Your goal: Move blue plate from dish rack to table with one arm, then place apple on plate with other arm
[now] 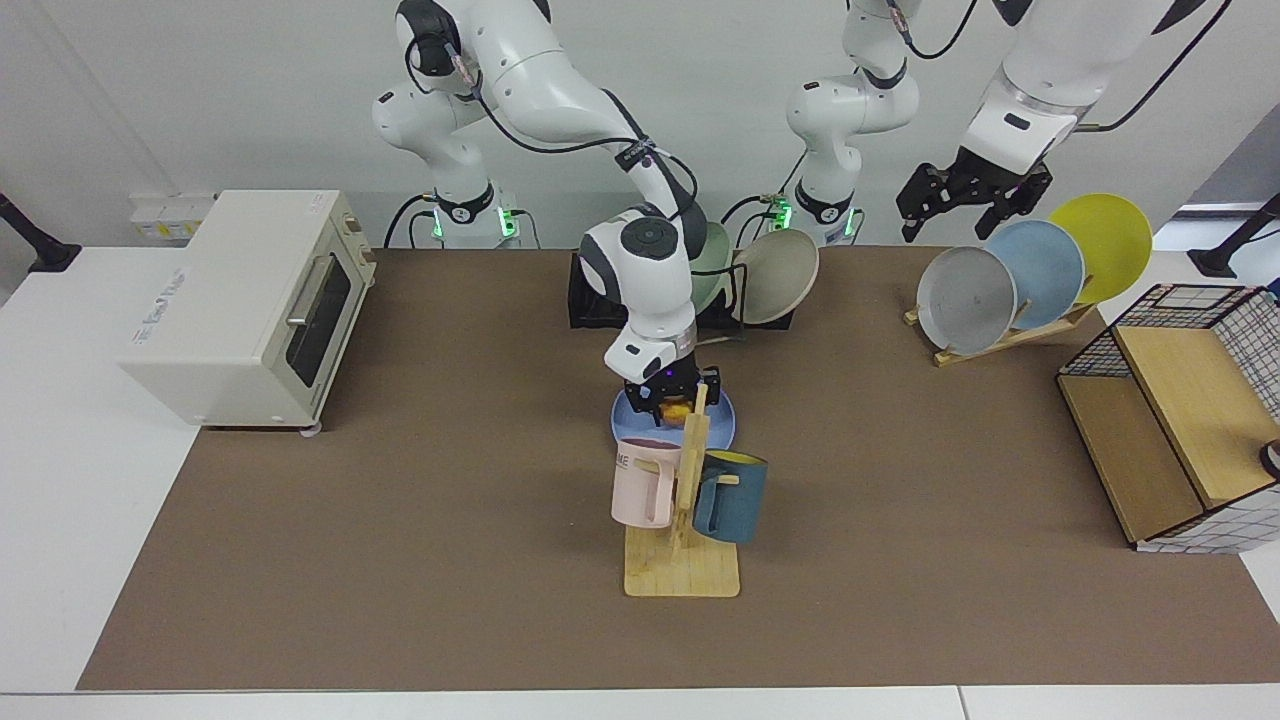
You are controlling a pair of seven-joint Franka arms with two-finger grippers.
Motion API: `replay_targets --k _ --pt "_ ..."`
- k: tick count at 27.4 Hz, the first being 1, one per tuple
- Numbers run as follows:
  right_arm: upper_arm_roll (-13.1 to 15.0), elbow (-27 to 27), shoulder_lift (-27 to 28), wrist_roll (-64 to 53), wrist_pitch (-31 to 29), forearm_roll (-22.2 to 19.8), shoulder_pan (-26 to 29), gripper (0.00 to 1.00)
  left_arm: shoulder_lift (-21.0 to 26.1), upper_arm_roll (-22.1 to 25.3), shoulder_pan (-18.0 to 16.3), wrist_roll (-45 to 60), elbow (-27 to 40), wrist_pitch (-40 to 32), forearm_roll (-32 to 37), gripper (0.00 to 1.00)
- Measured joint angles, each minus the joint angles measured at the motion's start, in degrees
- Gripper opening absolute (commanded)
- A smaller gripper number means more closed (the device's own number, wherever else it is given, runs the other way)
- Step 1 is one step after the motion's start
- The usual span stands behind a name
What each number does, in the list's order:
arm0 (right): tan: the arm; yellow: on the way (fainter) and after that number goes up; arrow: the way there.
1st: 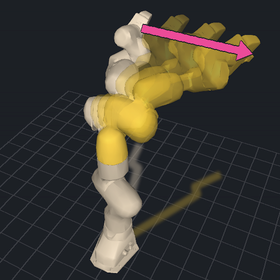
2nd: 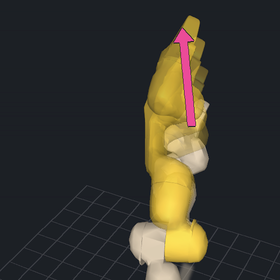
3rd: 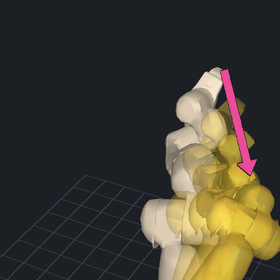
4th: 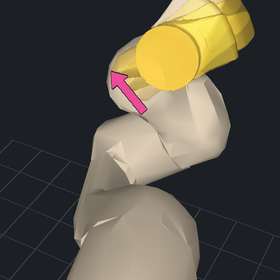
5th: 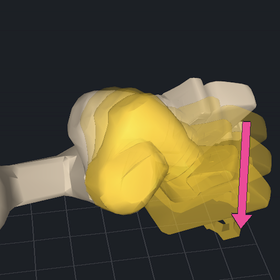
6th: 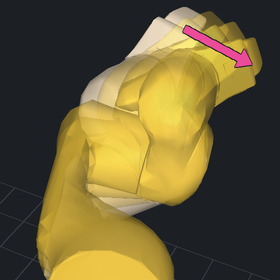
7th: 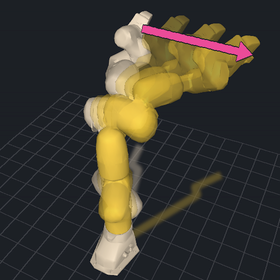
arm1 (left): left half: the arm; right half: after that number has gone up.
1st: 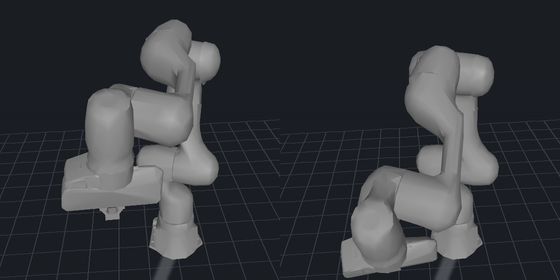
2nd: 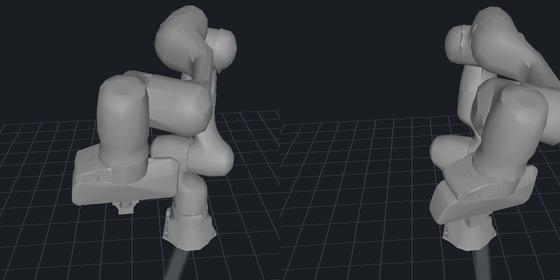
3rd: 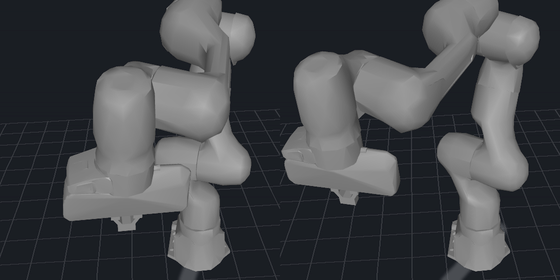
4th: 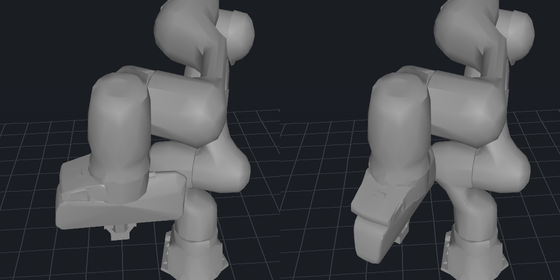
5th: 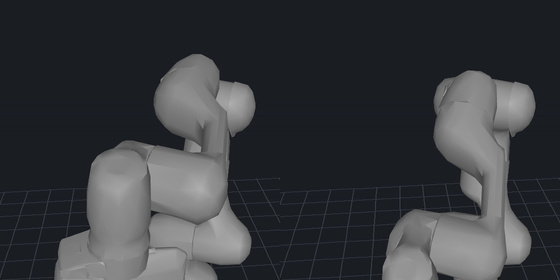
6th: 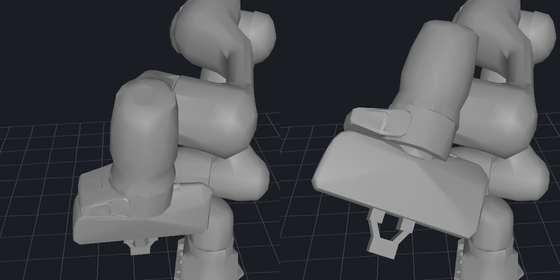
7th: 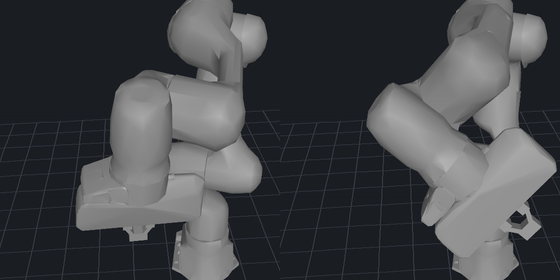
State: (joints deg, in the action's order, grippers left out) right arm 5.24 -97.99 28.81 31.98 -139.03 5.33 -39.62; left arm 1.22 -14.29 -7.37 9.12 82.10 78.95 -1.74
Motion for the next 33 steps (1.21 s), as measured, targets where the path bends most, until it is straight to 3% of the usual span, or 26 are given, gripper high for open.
replay_targets --k 1,6,7,8,9,22,27,33 --pt "0.0 0.0 0.1 0.0 0.0 0.0 0.0 0.37 0.0 0.0 -0.3 0.0 0.0 0.0 0.0 1.0" --pt "0.1 -0.2 0.6 -0.4 0.0 0.0 0.2 0.54 0.0 0.1 -1.5 0.0 0.0 0.0 0.0 1.0" --pt "0.2 -0.3 0.7 -0.5 0.0 0.0 0.2 0.66 0.0 0.1 -1.7 0.0 0.0 0.0 0.0 1.0" --pt "0.2 -0.3 0.7 -0.6 0.0 0.0 0.2 0.88 0.0 0.1 -1.7 0.0 0.0 0.0 0.0 1.0" --pt "0.2 -0.3 0.7 -0.7 0.0 0.0 0.2 1.0 0.0 0.1 -1.8 0.0 0.0 0.0 0.0 1.0" --pt "1.2 0.4 -0.1 -0.9 0.0 0.0 0.4 1.0 0.0 0.0 -1.8 0.0 0.0 0.0 0.0 1.0" --pt "3.4 0.8 -3.0 -1.0 2.0 -0.1 1.1 1.0 0.0 0.0 -1.9 0.0 0.0 0.0 0.0 1.0" --pt "7.5 1.4 -8.4 -4.8 8.7 -0.1 2.9 1.0 0.0 0.0 -1.9 0.0 0.0 0.0 0.0 1.0"
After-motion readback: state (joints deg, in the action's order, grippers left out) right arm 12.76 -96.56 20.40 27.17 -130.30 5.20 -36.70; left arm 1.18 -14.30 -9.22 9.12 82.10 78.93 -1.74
